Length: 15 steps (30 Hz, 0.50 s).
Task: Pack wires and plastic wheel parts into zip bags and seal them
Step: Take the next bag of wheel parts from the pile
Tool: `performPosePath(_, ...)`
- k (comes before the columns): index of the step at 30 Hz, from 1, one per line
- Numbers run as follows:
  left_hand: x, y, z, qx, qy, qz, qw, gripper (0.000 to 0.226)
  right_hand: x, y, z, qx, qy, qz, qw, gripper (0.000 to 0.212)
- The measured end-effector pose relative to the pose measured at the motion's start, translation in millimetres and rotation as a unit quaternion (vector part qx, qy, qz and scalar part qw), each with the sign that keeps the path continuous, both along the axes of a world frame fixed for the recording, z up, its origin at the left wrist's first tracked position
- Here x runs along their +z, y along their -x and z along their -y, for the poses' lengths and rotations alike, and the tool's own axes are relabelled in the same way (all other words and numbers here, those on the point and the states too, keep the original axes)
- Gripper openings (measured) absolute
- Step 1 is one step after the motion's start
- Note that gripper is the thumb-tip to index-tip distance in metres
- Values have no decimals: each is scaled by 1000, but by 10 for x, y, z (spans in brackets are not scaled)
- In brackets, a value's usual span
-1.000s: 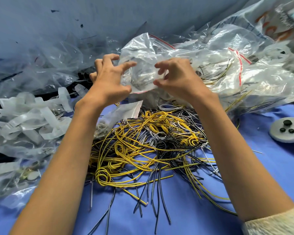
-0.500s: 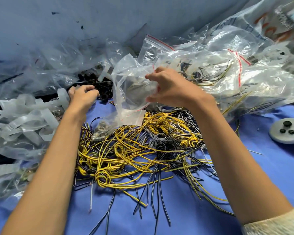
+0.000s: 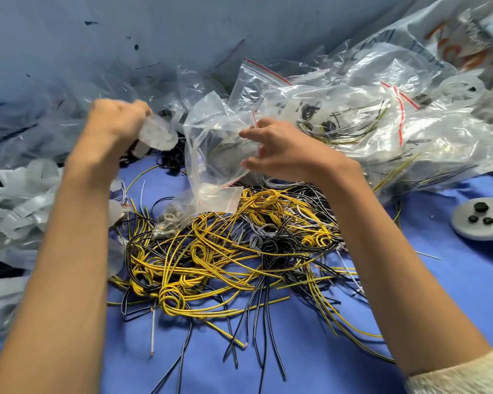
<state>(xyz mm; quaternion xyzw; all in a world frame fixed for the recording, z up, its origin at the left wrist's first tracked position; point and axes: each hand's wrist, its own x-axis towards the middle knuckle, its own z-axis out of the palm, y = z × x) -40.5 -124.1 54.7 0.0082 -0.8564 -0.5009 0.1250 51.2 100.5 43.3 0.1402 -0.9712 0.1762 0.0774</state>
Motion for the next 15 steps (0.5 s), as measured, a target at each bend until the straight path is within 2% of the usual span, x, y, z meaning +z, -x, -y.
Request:
performPosePath(3,336,-199,-4,-46,-101,-5,994,22,2,-2,-7,3,2,0,1000,58)
performPosePath(5,427,-388,-32,-105,-110,-12,988,26,9,-6,-2,1,0,0,1000,58)
performPosePath(8,465,-684,-132,-259,-64,1,964,41,15,-11,14,0,-8,2,1000,58)
performPosePath(10,436,-795,-215,-334,21,28,942,33,23,-18,27,1,-7,3,1000,58)
performPosePath(12,407,-843,-303,-364,79,56,926,28,42,-29,37,1,0,3,1000,55)
performPosePath(15,397,-860,-410,-353,88,63,929,26,78,-39,32,3,3,10,1000,43)
